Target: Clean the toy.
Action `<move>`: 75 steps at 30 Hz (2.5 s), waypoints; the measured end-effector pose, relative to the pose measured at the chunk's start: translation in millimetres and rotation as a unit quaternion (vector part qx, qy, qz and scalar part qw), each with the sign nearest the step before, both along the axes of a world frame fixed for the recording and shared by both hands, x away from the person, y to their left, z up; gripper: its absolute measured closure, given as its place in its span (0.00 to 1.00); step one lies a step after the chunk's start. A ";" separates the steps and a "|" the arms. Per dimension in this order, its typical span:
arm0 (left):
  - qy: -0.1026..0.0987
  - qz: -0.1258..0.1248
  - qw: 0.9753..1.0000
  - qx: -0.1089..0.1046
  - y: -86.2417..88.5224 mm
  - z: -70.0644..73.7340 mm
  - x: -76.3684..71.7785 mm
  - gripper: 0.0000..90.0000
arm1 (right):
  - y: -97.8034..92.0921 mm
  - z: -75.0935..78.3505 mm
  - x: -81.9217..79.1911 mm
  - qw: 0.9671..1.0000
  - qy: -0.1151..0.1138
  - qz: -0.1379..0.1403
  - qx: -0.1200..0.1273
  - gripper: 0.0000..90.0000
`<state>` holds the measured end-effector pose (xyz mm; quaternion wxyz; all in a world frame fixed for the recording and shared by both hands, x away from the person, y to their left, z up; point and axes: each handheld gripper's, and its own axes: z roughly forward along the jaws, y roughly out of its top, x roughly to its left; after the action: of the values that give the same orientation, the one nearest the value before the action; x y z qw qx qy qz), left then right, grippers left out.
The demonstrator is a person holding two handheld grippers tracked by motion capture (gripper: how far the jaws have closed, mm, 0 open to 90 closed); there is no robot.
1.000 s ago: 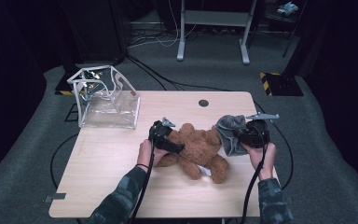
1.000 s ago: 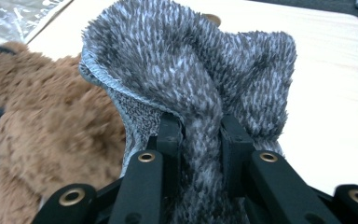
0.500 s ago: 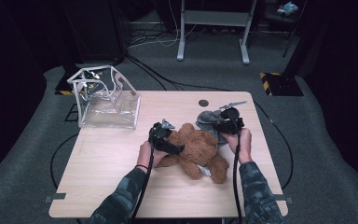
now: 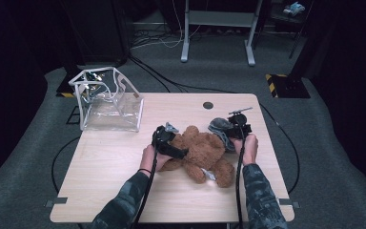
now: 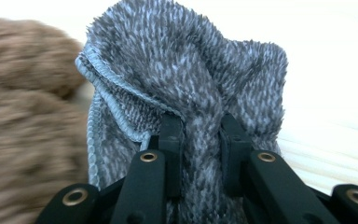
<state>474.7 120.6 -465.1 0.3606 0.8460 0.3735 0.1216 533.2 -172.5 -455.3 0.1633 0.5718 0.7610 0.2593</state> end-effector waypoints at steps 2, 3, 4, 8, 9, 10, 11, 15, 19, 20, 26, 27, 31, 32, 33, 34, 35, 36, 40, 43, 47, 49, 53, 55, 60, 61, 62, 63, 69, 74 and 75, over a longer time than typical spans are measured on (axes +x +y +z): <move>0.000 0.000 1.000 -0.001 0.3 -0.1 0.1 0.00 | -8.0 -0.5 2.2 1.000 0.009 -0.017 -0.007 0.83; -0.001 0.000 1.000 -0.003 0.5 -0.3 0.1 0.00 | -11.4 -0.9 2.8 0.999 0.014 -0.029 -0.011 0.83; -0.002 0.001 1.000 -0.004 0.4 -0.5 -0.2 0.00 | -15.1 -1.6 3.2 0.999 0.016 -0.034 -0.014 0.83; -0.003 0.001 1.000 -0.005 0.7 -0.8 0.0 0.00 | -23.7 6.7 -2.9 0.999 0.006 -0.041 -0.003 0.83; -0.002 0.001 1.000 -0.005 0.7 -0.8 0.1 0.00 | -24.8 12.2 -5.7 0.999 -0.004 -0.033 0.006 0.83; -0.002 0.001 1.000 -0.005 0.7 -0.8 0.1 0.00 | -23.7 18.6 -8.6 0.999 -0.012 -0.034 0.014 0.83; -0.002 0.001 1.000 -0.006 0.7 -0.8 0.1 0.00 | -22.7 25.9 -11.7 0.999 -0.019 -0.025 0.029 0.83; -0.002 0.002 1.000 -0.006 0.7 -1.0 0.3 0.00 | -6.9 46.1 -18.6 0.996 -0.045 0.035 0.069 0.83; -0.001 0.001 1.000 -0.004 0.8 -0.9 0.0 0.00 | 18.9 35.6 -17.8 0.994 -0.011 0.093 0.057 0.83; -0.001 0.001 1.000 -0.004 0.7 -0.9 -0.1 0.00 | 23.6 27.9 -16.2 0.994 -0.002 0.092 0.055 0.83; -0.002 -0.001 1.000 -0.002 0.5 -1.1 0.0 0.00 | 17.3 0.1 -7.6 0.994 0.020 0.069 0.080 0.83; -0.003 -0.001 1.000 -0.002 0.4 -1.1 -0.1 0.00 | 16.3 0.1 -7.0 0.996 0.015 0.060 0.065 0.83; -0.003 -0.001 1.000 -0.002 0.6 -1.1 -0.1 0.00 | 13.6 0.1 -4.5 0.998 0.010 0.048 0.032 0.83; -0.002 0.000 1.000 -0.002 0.5 -1.2 -0.2 0.00 | 12.4 -0.3 -3.6 0.999 0.011 0.044 0.031 0.83; -0.002 -0.001 1.000 -0.002 0.3 -1.3 -0.1 0.00 | 11.7 -0.7 -2.8 0.999 0.009 0.033 0.028 0.83; -0.002 -0.001 1.000 -0.002 0.3 -1.3 -0.1 0.00 | 10.8 -1.0 -1.9 0.999 0.007 0.030 0.019 0.83; -0.003 -0.003 1.000 0.001 -0.2 -1.3 -0.1 0.00 | 10.3 -1.3 -1.2 1.000 0.006 0.025 0.014 0.83; -0.001 -0.005 1.000 0.003 0.0 -1.2 -0.2 0.00 | 8.9 -1.0 -0.7 1.000 0.009 0.023 0.012 0.83; -0.001 -0.003 1.000 0.005 -0.2 -1.2 -0.3 0.00 | 4.7 -0.3 0.4 1.000 0.000 0.001 -0.015 0.83; -0.001 -0.003 1.000 0.003 -0.1 -1.5 -0.1 0.00 | -3.7 2.5 0.1 1.000 0.001 -0.010 -0.017 0.83; -0.001 0.001 1.000 -0.001 0.5 -2.4 0.7 0.00 | -4.6 17.2 -10.3 1.000 -0.016 0.002 0.023 0.83; 0.000 0.000 1.000 0.000 0.5 -2.1 0.9 0.00 | 1.3 23.4 -17.2 0.998 -0.021 0.035 0.044 0.83; 0.001 0.000 1.000 0.002 0.3 -2.1 0.7 0.00 | 20.9 18.7 -24.1 0.994 -0.014 0.096 0.041 0.83; 0.001 0.000 1.000 0.002 0.4 -2.1 0.7 0.00 | 22.9 11.5 -22.2 0.995 -0.006 0.089 0.038 0.83; 0.000 0.001 1.000 -0.001 0.3 -2.4 0.8 0.00 | 11.3 -4.1 -13.5 0.997 0.012 0.065 0.040 0.84; 0.001 0.000 1.000 -0.002 0.4 -2.5 0.8 0.00 | 10.1 -4.5 -12.9 0.997 0.012 0.061 0.034 0.84; 0.001 0.000 1.000 -0.001 0.3 -2.5 0.7 0.00 | 8.5 -4.8 -12.0 0.998 0.010 0.056 0.023 0.84; 0.001 0.000 1.000 -0.001 0.3 -2.5 0.7 0.00 | 7.0 -5.1 -11.2 0.998 0.011 0.051 0.019 0.84; 0.000 -0.001 1.000 0.000 0.6 -2.7 0.3 0.00 | -3.8 -4.2 -8.3 1.000 0.009 0.021 -0.002 0.83; 0.001 0.002 1.000 -0.002 0.8 -3.2 1.1 0.00 | -5.7 22.3 -17.6 0.998 -0.018 0.033 0.057 0.83; 0.001 0.002 1.000 -0.004 0.8 -3.5 1.5 0.00 | -2.7 27.6 -20.1 0.995 -0.026 0.053 0.082 0.83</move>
<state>476.2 121.5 -468.6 0.3632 0.8440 0.3759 0.1204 513.1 -175.2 -427.7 0.1219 0.5356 0.7617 0.3436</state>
